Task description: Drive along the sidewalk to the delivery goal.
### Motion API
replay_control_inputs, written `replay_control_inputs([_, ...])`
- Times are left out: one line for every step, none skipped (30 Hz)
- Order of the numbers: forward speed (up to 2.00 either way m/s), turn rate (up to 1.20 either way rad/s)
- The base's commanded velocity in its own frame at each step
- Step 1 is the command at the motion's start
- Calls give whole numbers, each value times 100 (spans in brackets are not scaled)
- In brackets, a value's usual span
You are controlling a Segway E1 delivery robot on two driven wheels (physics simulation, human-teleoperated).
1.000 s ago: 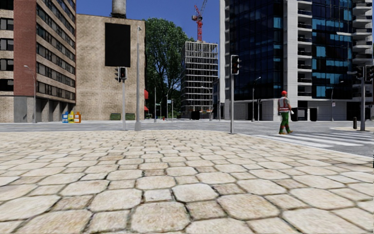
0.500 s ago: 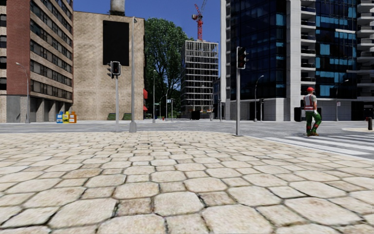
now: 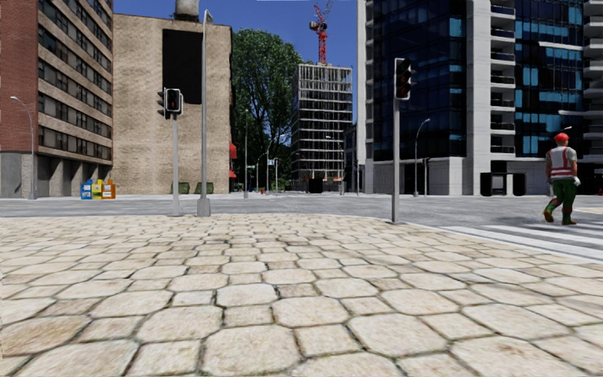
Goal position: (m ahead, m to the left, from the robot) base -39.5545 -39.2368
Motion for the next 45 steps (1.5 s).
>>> replay_control_inputs([200,0])
replay_control_inputs([200,0])
replay_control_inputs([200,0])
replay_control_inputs([200,0])
replay_control_inputs([200,0])
replay_control_inputs([200,0])
replay_control_inputs([200,0])
replay_control_inputs([200,0])
replay_control_inputs([200,0])
replay_control_inputs([200,0])
replay_control_inputs([200,0])
replay_control_inputs([200,0])
replay_control_inputs([200,0])
replay_control_inputs([200,-7])
replay_control_inputs([200,-31])
replay_control_inputs([200,-55])
replay_control_inputs([200,-84])
replay_control_inputs([200,-84])
replay_control_inputs([200,-105])
replay_control_inputs([200,-120])
replay_control_inputs([200,-120])
replay_control_inputs([200,-120])
replay_control_inputs([200,-120])
replay_control_inputs([200,-120])
replay_control_inputs([200,-120])
replay_control_inputs([200,-120])
replay_control_inputs([200,-120])
replay_control_inputs([200,-120])
replay_control_inputs([200,-120])
replay_control_inputs([200,-120])
replay_control_inputs([200,-120])
replay_control_inputs([200,-120])
replay_control_inputs([200,-120])
replay_control_inputs([200,-120])
replay_control_inputs([200,-120])
replay_control_inputs([200,-120])
replay_control_inputs([200,-120])
replay_control_inputs([200,-120])
replay_control_inputs([200,-120])
replay_control_inputs([200,-120])
replay_control_inputs([200,-120])
replay_control_inputs([200,-120])
replay_control_inputs([200,-120])
replay_control_inputs([200,-120])
replay_control_inputs([200,-120])
